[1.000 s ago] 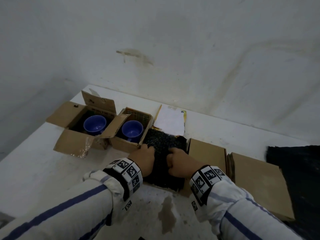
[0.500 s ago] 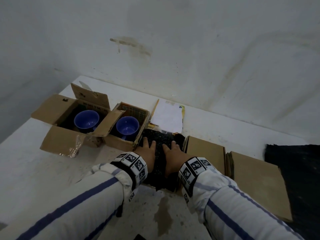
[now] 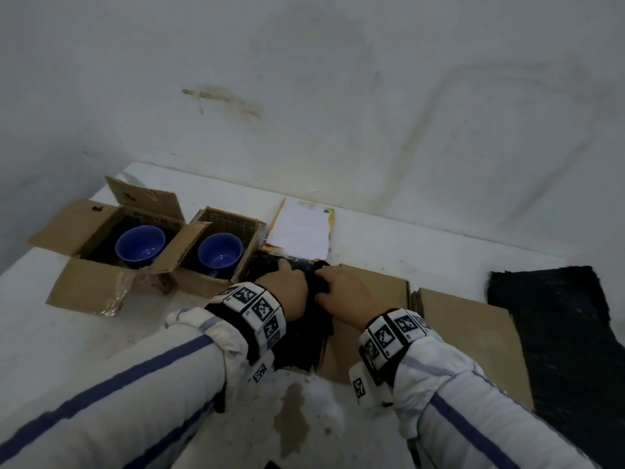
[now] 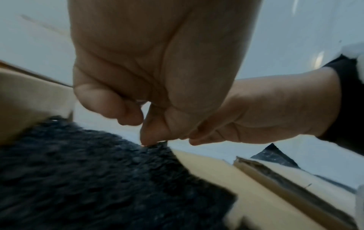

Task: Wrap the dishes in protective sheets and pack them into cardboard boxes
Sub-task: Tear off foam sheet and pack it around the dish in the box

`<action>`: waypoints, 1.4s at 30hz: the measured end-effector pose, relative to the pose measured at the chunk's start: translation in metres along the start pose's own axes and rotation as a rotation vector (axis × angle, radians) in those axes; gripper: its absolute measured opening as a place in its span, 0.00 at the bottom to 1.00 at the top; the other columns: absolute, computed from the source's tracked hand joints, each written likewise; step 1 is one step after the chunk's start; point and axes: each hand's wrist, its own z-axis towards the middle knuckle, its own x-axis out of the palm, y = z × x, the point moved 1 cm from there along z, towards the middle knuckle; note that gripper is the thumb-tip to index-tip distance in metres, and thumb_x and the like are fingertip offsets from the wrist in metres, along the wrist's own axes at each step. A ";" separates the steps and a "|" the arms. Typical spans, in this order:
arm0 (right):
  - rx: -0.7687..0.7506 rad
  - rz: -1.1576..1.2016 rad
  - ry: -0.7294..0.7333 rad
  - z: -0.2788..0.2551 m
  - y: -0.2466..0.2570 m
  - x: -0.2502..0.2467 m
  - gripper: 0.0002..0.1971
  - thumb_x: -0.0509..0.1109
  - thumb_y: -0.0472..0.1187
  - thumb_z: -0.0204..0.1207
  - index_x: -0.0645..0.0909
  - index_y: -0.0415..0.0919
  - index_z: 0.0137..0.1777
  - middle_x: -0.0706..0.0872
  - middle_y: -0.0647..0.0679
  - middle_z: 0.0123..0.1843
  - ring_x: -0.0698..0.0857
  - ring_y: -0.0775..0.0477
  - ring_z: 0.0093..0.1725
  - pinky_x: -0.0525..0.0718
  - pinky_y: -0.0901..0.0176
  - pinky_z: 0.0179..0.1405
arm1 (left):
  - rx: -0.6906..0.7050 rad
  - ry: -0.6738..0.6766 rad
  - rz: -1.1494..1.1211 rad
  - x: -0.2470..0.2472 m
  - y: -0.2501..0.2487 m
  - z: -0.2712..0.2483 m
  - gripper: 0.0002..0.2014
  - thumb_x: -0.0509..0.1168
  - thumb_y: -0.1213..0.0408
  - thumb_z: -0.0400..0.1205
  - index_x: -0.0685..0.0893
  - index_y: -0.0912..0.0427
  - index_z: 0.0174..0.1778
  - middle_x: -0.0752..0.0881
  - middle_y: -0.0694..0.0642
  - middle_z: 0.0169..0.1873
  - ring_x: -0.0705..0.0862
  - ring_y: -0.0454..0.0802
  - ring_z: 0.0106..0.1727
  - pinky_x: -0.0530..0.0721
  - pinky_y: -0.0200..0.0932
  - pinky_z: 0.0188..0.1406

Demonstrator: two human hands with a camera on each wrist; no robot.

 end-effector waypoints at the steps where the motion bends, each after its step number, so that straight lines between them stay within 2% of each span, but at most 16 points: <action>1: 0.018 0.038 -0.054 -0.005 -0.008 -0.006 0.22 0.64 0.37 0.80 0.72 0.38 0.75 0.74 0.40 0.75 0.73 0.42 0.74 0.70 0.59 0.69 | 0.065 -0.054 -0.027 -0.003 -0.014 0.001 0.16 0.55 0.65 0.84 0.72 0.63 0.67 0.68 0.65 0.69 0.78 0.64 0.61 0.80 0.57 0.61; 5: 0.098 0.124 -0.207 -0.037 -0.056 -0.031 0.16 0.60 0.36 0.81 0.81 0.39 0.66 0.80 0.41 0.68 0.78 0.42 0.66 0.73 0.61 0.62 | 0.291 -0.183 -0.155 -0.005 -0.087 0.009 0.11 0.56 0.73 0.79 0.81 0.65 0.53 0.82 0.61 0.53 0.81 0.59 0.56 0.81 0.52 0.54; 8: 0.169 0.123 -0.327 -0.070 -0.109 -0.053 0.14 0.62 0.35 0.80 0.84 0.39 0.61 0.82 0.42 0.63 0.80 0.45 0.63 0.71 0.66 0.59 | 0.370 -0.190 -0.142 0.000 -0.151 0.018 0.08 0.56 0.70 0.80 0.82 0.62 0.46 0.85 0.59 0.49 0.84 0.54 0.48 0.77 0.44 0.42; 10: 0.244 0.139 -0.388 -0.095 -0.149 -0.067 0.13 0.62 0.35 0.79 0.84 0.38 0.59 0.83 0.43 0.61 0.80 0.46 0.62 0.72 0.67 0.58 | 0.378 -0.159 -0.184 0.006 -0.193 0.024 0.09 0.56 0.67 0.81 0.80 0.61 0.52 0.82 0.59 0.54 0.83 0.57 0.54 0.77 0.43 0.45; 13: 0.380 0.156 -0.460 -0.132 -0.211 -0.082 0.13 0.62 0.34 0.78 0.85 0.39 0.58 0.83 0.44 0.60 0.81 0.47 0.60 0.72 0.68 0.55 | 0.394 -0.145 -0.221 0.017 -0.252 0.034 0.20 0.58 0.65 0.81 0.75 0.56 0.70 0.75 0.58 0.68 0.77 0.58 0.67 0.78 0.49 0.63; 16: 0.512 0.075 -0.369 -0.158 -0.270 -0.085 0.15 0.63 0.34 0.77 0.84 0.39 0.60 0.81 0.41 0.62 0.80 0.42 0.62 0.74 0.61 0.61 | 0.449 -0.196 -0.147 0.025 -0.302 0.042 0.21 0.57 0.64 0.80 0.77 0.53 0.70 0.76 0.59 0.67 0.74 0.61 0.67 0.76 0.55 0.66; 19: 0.588 -0.047 -0.182 -0.173 -0.311 -0.076 0.21 0.66 0.40 0.76 0.76 0.42 0.70 0.72 0.40 0.72 0.72 0.38 0.71 0.73 0.51 0.71 | 0.461 -0.230 -0.061 0.034 -0.337 0.051 0.19 0.57 0.62 0.80 0.79 0.51 0.68 0.75 0.58 0.67 0.73 0.61 0.66 0.76 0.55 0.64; 21: 0.578 -0.110 -0.111 -0.177 -0.325 -0.068 0.27 0.68 0.50 0.76 0.70 0.44 0.74 0.65 0.42 0.76 0.66 0.38 0.75 0.71 0.48 0.73 | 0.441 -0.230 -0.032 0.043 -0.352 0.057 0.21 0.59 0.60 0.79 0.77 0.50 0.70 0.72 0.55 0.71 0.69 0.59 0.70 0.72 0.53 0.69; 23: 0.538 -0.192 -0.112 -0.176 -0.333 -0.060 0.29 0.68 0.55 0.75 0.70 0.45 0.73 0.66 0.44 0.75 0.67 0.40 0.74 0.72 0.47 0.70 | 0.419 -0.250 -0.032 0.050 -0.361 0.062 0.23 0.60 0.59 0.78 0.76 0.50 0.71 0.68 0.53 0.75 0.66 0.57 0.75 0.67 0.50 0.73; 29: 0.477 -0.325 -0.177 -0.169 -0.343 -0.053 0.15 0.59 0.47 0.81 0.76 0.46 0.65 0.69 0.42 0.69 0.69 0.39 0.68 0.75 0.48 0.63 | 0.389 -0.288 -0.013 0.055 -0.365 0.068 0.22 0.61 0.59 0.78 0.77 0.49 0.71 0.66 0.52 0.77 0.62 0.56 0.77 0.63 0.50 0.75; 33: 0.469 -0.200 -0.220 -0.170 -0.348 -0.058 0.13 0.61 0.47 0.81 0.82 0.45 0.60 0.72 0.44 0.66 0.70 0.39 0.66 0.76 0.49 0.62 | 0.381 -0.284 -0.062 0.054 -0.365 0.068 0.21 0.60 0.58 0.80 0.76 0.48 0.71 0.67 0.52 0.76 0.63 0.55 0.76 0.63 0.49 0.74; 35: 0.490 -0.052 -0.298 -0.173 -0.352 -0.069 0.10 0.67 0.46 0.78 0.85 0.45 0.53 0.74 0.44 0.63 0.72 0.39 0.65 0.77 0.52 0.63 | 0.357 -0.308 -0.097 0.052 -0.364 0.068 0.19 0.59 0.53 0.81 0.78 0.50 0.68 0.72 0.54 0.72 0.68 0.56 0.72 0.68 0.49 0.72; 37: 0.482 0.038 -0.396 -0.175 -0.353 -0.083 0.08 0.70 0.46 0.74 0.87 0.45 0.48 0.77 0.43 0.59 0.74 0.39 0.62 0.77 0.53 0.62 | 0.309 -0.349 -0.136 0.047 -0.363 0.067 0.19 0.56 0.46 0.83 0.83 0.55 0.58 0.79 0.58 0.61 0.75 0.60 0.65 0.74 0.51 0.65; 40: 0.413 0.130 -0.564 -0.177 -0.346 -0.101 0.06 0.72 0.44 0.70 0.88 0.43 0.42 0.79 0.44 0.53 0.78 0.40 0.58 0.79 0.49 0.60 | 0.295 -0.325 -0.179 0.042 -0.361 0.063 0.32 0.48 0.34 0.81 0.81 0.61 0.39 0.85 0.63 0.45 0.83 0.61 0.51 0.81 0.53 0.53; 41: 0.380 0.153 -0.603 -0.176 -0.342 -0.105 0.06 0.72 0.43 0.69 0.88 0.42 0.40 0.80 0.44 0.51 0.79 0.40 0.57 0.79 0.48 0.59 | 0.318 -0.272 -0.248 0.040 -0.361 0.062 0.35 0.47 0.30 0.79 0.81 0.61 0.38 0.86 0.62 0.42 0.84 0.60 0.47 0.83 0.53 0.52; 42: 0.344 0.174 -0.625 -0.176 -0.336 -0.109 0.07 0.72 0.44 0.69 0.88 0.41 0.39 0.80 0.45 0.50 0.80 0.40 0.56 0.80 0.47 0.57 | 0.352 -0.216 -0.365 0.037 -0.361 0.058 0.37 0.47 0.28 0.77 0.84 0.60 0.42 0.87 0.60 0.43 0.85 0.58 0.47 0.83 0.53 0.53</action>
